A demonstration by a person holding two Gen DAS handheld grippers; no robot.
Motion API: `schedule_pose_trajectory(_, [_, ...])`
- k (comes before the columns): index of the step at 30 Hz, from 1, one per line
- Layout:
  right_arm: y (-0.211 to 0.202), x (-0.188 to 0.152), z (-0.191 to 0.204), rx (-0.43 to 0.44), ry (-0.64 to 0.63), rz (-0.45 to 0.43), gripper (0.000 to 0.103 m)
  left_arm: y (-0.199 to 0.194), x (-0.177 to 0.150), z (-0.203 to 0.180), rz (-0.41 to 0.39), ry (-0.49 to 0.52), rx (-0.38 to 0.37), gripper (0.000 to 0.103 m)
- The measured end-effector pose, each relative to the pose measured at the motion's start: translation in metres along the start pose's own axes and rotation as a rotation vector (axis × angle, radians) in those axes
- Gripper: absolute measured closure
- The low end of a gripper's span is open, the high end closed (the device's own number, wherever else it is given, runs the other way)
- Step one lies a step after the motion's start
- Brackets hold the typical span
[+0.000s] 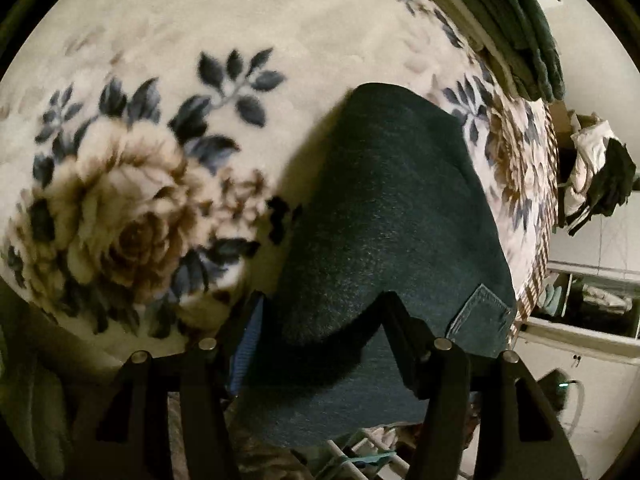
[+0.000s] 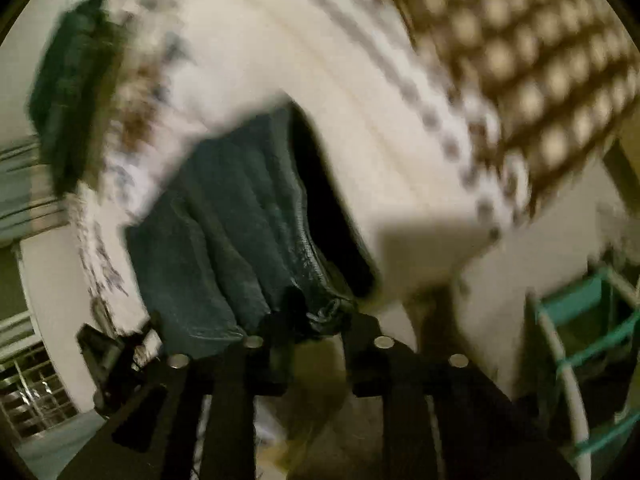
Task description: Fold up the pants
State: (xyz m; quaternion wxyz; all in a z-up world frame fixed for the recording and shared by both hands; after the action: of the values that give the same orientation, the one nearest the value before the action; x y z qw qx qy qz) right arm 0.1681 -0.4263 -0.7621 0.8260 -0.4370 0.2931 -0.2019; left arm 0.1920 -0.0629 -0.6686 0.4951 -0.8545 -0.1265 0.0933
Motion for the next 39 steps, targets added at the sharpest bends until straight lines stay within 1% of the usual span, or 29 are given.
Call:
schedule_pose_trajectory(1, [0.001, 0.0, -0.007, -0.001, 0.032, 0.013, 0.048, -0.001, -0.001, 0.001, 0.001, -0.009, -0.002, 0.046])
schedule_pose_trajectory(2, [-0.001, -0.001, -0.012, 0.008, 0.064, 0.009, 0.044, -0.003, -0.002, 0.003, 0.004, -0.007, 0.001, 0.046])
schedule_pose_trajectory(3, [-0.006, -0.002, -0.013, 0.041, 0.079, -0.003, 0.043, -0.004, -0.003, 0.003, 0.005, -0.003, 0.004, 0.046])
schedule_pose_trajectory(6, [-0.011, -0.017, -0.007, 0.12, 0.121, -0.003, 0.03, -0.004, -0.004, 0.002, 0.008, 0.006, 0.011, 0.046])
schedule_pose_trajectory(7, [-0.008, -0.024, -0.009, 0.147, 0.138, 0.012, 0.028, -0.003, -0.004, 0.001, 0.007, 0.007, 0.012, 0.046])
schedule_pose_trajectory(10, [0.03, -0.041, -0.001, 0.223, 0.222, 0.114, 0.028, -0.002, -0.004, 0.001, 0.009, 0.001, 0.014, 0.046])
schedule_pose_trajectory(11, [0.04, -0.042, 0.001, 0.254, 0.255, 0.126, 0.028, -0.002, -0.004, 0.001, 0.011, 0.001, 0.016, 0.046])
schedule_pose_trajectory(12, [0.047, -0.041, 0.004, 0.288, 0.278, 0.121, 0.039, -0.002, -0.004, 0.001, 0.011, 0.002, 0.017, 0.046])
schedule_pose_trajectory(13, [0.051, -0.039, 0.004, 0.301, 0.3, 0.098, 0.059, -0.002, -0.004, 0.001, 0.014, 0.003, 0.017, 0.046])
schedule_pose_trajectory(14, [0.051, -0.037, 0.004, 0.31, 0.335, 0.066, 0.06, -0.001, -0.004, 0.0, 0.014, 0.004, 0.017, 0.046])
schedule_pose_trajectory(15, [0.048, -0.035, 0.008, 0.283, 0.321, 0.041, 0.067, 0.0, -0.004, -0.001, 0.018, 0.006, 0.016, 0.046])
schedule_pose_trajectory(16, [0.042, -0.034, 0.014, 0.245, 0.27, 0.01, 0.073, 0.0, -0.004, 0.0, 0.021, 0.004, 0.013, 0.046])
schedule_pose_trajectory(19, [0.006, -0.038, 0.045, 0.153, 0.024, -0.108, 0.074, 0.001, -0.004, -0.001, 0.028, 0.01, 0.001, 0.045])
schedule_pose_trajectory(20, [-0.004, -0.042, 0.055, 0.104, -0.103, -0.151, 0.074, 0.001, -0.005, -0.001, 0.026, 0.011, 0.002, 0.045])
schedule_pose_trajectory(21, [-0.005, -0.044, 0.058, 0.06, -0.182, -0.16, 0.074, 0.002, -0.006, -0.001, 0.025, 0.011, 0.006, 0.045])
schedule_pose_trajectory(22, [0.001, -0.044, 0.054, 0.027, -0.214, -0.135, 0.073, 0.003, -0.006, -0.001, 0.028, 0.008, 0.013, 0.045])
schedule_pose_trajectory(23, [0.019, -0.045, 0.04, 0.017, -0.182, -0.053, 0.072, 0.004, -0.006, -0.001, 0.031, 0.003, 0.013, 0.044])
schedule_pose_trajectory(24, [0.031, -0.046, 0.027, 0.025, -0.127, 0.006, 0.066, 0.004, -0.006, -0.001, 0.035, -0.003, 0.008, 0.044])
schedule_pose_trajectory(25, [0.037, -0.043, 0.017, 0.042, -0.074, 0.04, 0.056, 0.004, -0.006, 0.0, 0.038, -0.009, 0.003, 0.043])
schedule_pose_trajectory(27, [0.031, -0.043, 0.008, 0.146, -0.013, 0.027, 0.052, 0.002, -0.005, -0.001, 0.035, -0.012, -0.007, 0.038])
schedule_pose_trajectory(28, [0.027, -0.043, 0.01, 0.194, -0.009, 0.012, 0.039, 0.001, -0.004, -0.002, 0.029, -0.006, -0.021, 0.027])
schedule_pose_trajectory(29, [0.023, -0.042, 0.013, 0.225, -0.013, -0.006, 0.032, 0.001, -0.002, -0.005, 0.018, 0.004, -0.039, 0.018])
schedule_pose_trajectory(30, [0.022, -0.041, 0.013, 0.229, -0.023, -0.02, 0.026, 0.002, 0.0, -0.008, 0.01, 0.014, -0.058, 0.017])
schedule_pose_trajectory(31, [0.024, -0.038, 0.013, 0.231, -0.032, -0.027, 0.026, 0.004, 0.003, -0.011, 0.006, 0.021, -0.081, 0.017])
schedule_pose_trajectory(32, [0.031, -0.035, 0.015, 0.239, -0.034, -0.03, 0.026, 0.007, 0.005, -0.013, 0.005, 0.023, -0.091, 0.013])
schedule_pose_trajectory(35, [0.046, -0.027, 0.02, 0.289, -0.04, -0.045, 0.023, 0.022, 0.009, -0.016, 0.022, 0.038, -0.096, 0.009])
schedule_pose_trajectory(36, [0.049, -0.024, 0.022, 0.303, -0.045, -0.058, 0.015, 0.027, 0.01, -0.017, 0.034, 0.041, -0.099, 0.009])
schedule_pose_trajectory(37, [0.051, -0.022, 0.027, 0.318, -0.049, -0.068, 0.011, 0.033, 0.01, -0.017, 0.046, 0.046, -0.102, 0.008])
schedule_pose_trajectory(39, [0.054, -0.024, 0.034, 0.319, -0.057, -0.088, 0.008, 0.037, 0.012, -0.018, 0.051, 0.057, -0.113, 0.003])
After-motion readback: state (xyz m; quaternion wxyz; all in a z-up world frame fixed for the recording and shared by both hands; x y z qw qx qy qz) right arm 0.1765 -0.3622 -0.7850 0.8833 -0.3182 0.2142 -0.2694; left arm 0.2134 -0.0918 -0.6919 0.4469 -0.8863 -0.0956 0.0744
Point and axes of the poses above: each gripper's, at about its wrist camera, not at the fingertips, and y roughly the way its jaws point, z to its left, x to its top, the point moved 7 cm from there along y, roughly the way its jaws point, and after that the axes turned 3 degrees about y, right-handed, at the moved point
